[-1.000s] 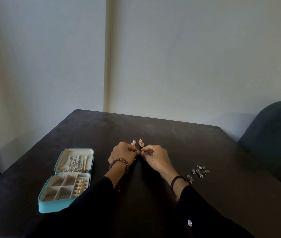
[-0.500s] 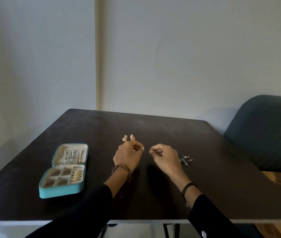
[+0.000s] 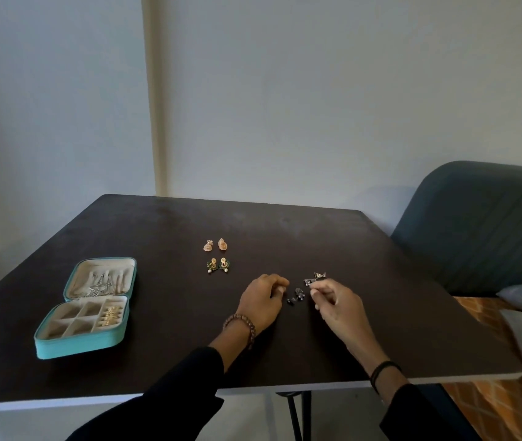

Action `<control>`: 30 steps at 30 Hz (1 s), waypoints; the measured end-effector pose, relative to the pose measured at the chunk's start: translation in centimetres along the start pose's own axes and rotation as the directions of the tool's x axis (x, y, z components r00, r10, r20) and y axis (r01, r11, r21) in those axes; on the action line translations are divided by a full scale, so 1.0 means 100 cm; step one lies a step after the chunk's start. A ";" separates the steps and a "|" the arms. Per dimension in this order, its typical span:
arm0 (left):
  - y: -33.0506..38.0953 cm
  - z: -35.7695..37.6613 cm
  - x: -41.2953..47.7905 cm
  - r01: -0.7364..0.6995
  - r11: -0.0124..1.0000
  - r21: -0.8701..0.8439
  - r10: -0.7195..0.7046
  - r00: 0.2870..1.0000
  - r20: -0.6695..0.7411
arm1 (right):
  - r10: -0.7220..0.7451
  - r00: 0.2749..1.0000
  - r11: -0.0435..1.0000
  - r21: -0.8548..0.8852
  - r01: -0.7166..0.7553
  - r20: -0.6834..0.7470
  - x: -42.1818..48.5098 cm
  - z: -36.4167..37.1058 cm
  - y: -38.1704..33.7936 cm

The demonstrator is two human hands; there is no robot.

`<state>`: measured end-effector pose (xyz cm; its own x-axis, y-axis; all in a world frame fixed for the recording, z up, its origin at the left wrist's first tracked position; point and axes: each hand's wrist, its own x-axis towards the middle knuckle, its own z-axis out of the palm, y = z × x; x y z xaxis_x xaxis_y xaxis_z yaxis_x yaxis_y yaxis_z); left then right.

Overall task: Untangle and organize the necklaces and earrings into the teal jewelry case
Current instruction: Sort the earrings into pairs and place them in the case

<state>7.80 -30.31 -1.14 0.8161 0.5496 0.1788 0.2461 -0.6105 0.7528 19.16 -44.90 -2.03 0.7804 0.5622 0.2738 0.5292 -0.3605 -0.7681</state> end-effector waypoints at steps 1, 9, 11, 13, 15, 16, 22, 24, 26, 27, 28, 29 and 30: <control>0.000 0.002 0.003 -0.012 1.000 0.014 0.012 1.000 -0.003 | -0.018 1.000 1.000 -0.010 0.017 -0.010 0.002 0.002 0.000; -0.004 0.014 0.025 -0.081 0.994 0.074 0.085 0.995 -0.049 | -0.111 0.994 0.992 -0.060 0.110 -0.017 0.012 0.010 -0.009; -0.006 0.015 0.026 -0.085 0.995 0.044 0.087 0.995 -0.050 | -0.102 0.995 0.994 -0.031 0.101 -0.019 0.014 0.011 -0.007; -0.006 0.014 0.024 -0.081 0.997 -0.017 0.080 0.996 -0.046 | -0.091 0.996 0.994 0.061 0.092 -0.017 0.013 0.008 -0.005; -0.004 0.011 0.022 -0.102 0.989 -0.109 0.099 0.995 -0.031 | -0.082 0.996 0.972 0.219 0.084 -0.016 0.010 0.004 -0.005; -0.004 0.009 0.020 -0.122 0.977 -0.175 0.119 0.992 -0.028 | -0.073 0.997 0.947 0.312 0.075 -0.019 0.009 0.001 -0.006; -0.008 -0.002 0.015 -0.153 0.847 -0.509 0.152 0.987 -0.043 | -0.062 0.998 0.861 0.507 0.043 0.020 0.006 -0.004 -0.009; -0.006 -0.003 0.014 -0.132 0.834 -0.536 0.143 0.990 -0.021 | -0.079 0.996 0.864 0.502 0.048 0.041 0.006 -0.005 -0.008; -0.004 -0.002 0.013 -0.116 0.821 -0.558 0.134 0.991 -0.008 | -0.109 0.992 0.875 0.480 0.067 0.059 0.006 -0.005 -0.007; -0.003 -0.003 0.012 -0.108 0.812 -0.574 0.130 0.991 -0.002 | -0.122 0.990 0.884 0.461 0.078 0.067 0.006 -0.005 -0.007; -0.003 -0.003 0.012 -0.097 0.802 -0.590 0.125 0.992 0.008 | -0.135 0.988 0.893 0.441 0.089 0.072 0.006 -0.005 -0.007; -0.003 -0.003 0.011 -0.084 0.796 -0.599 0.121 0.992 0.022 | -0.145 0.986 0.901 0.423 0.099 0.078 0.006 -0.005 -0.007; -0.002 -0.002 0.011 -0.074 0.799 -0.596 0.119 0.992 0.036 | -0.153 0.985 0.908 0.406 0.107 0.082 0.006 -0.005 -0.007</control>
<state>8.52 -29.42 -0.96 0.8580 0.4519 0.2443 -0.1756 -0.1889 0.9662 19.42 -44.68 -1.02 0.6599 0.6702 0.3398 0.4289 0.0353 -0.9026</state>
